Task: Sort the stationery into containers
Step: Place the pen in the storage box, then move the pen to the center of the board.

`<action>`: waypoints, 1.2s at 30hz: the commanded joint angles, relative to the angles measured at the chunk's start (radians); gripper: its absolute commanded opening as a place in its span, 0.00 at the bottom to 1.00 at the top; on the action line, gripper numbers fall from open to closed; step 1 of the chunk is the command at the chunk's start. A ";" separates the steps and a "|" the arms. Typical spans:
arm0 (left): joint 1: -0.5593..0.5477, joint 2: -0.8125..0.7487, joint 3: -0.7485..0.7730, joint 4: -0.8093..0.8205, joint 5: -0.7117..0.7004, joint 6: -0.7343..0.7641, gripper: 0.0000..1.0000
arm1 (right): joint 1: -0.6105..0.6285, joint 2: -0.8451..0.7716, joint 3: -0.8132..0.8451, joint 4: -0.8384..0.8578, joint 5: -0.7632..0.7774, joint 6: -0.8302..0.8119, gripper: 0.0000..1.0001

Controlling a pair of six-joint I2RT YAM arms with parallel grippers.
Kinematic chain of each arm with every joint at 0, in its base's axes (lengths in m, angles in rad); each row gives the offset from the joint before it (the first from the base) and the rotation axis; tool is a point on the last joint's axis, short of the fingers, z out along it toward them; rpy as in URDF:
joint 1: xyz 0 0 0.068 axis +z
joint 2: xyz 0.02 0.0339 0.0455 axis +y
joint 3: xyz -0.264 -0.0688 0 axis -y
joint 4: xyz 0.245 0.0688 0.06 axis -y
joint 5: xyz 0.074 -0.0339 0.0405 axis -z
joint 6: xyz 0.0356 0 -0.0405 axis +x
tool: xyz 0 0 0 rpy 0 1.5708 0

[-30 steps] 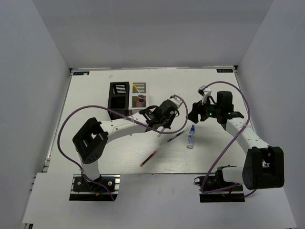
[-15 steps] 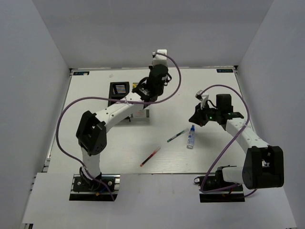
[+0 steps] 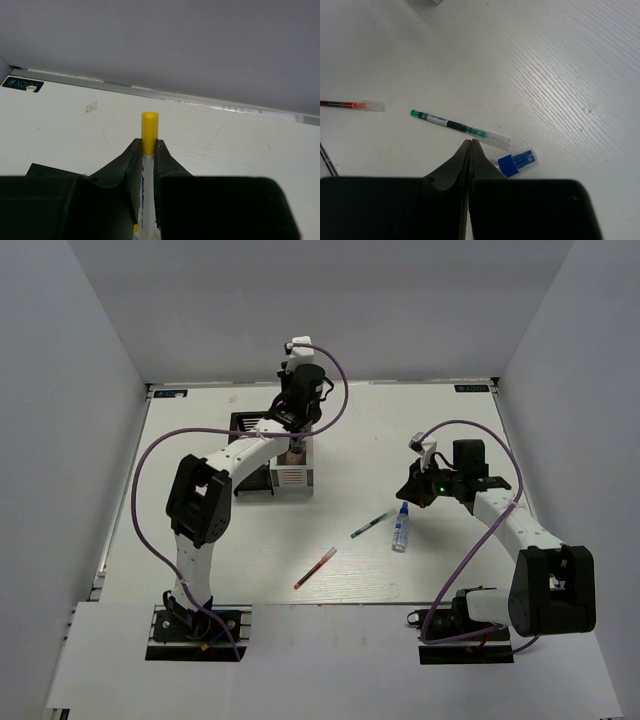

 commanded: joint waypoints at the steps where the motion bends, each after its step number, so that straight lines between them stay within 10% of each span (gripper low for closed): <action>1: 0.012 0.000 0.014 0.001 -0.025 0.000 0.00 | -0.001 0.009 0.011 -0.020 -0.022 -0.023 0.00; 7: 0.012 0.013 -0.020 -0.053 -0.004 -0.054 0.01 | -0.004 0.026 0.039 -0.057 -0.030 -0.048 0.54; 10: 0.012 0.002 -0.053 -0.063 0.007 -0.083 0.04 | -0.001 0.019 0.046 -0.069 -0.048 -0.066 0.63; 22: 0.012 -0.058 -0.127 -0.073 0.036 -0.126 0.52 | -0.004 0.041 0.097 -0.134 -0.109 -0.130 0.64; 25: 0.002 -0.079 -0.136 -0.062 0.047 -0.126 0.63 | -0.004 0.048 0.118 -0.170 -0.143 -0.183 0.90; 27: -0.007 -0.120 -0.145 -0.053 0.062 -0.126 0.70 | 0.002 0.049 0.138 -0.229 -0.160 -0.256 0.90; 36: -0.007 -0.389 -0.228 -0.103 0.249 -0.106 0.83 | 0.029 0.199 0.246 -0.640 -0.209 -1.142 0.76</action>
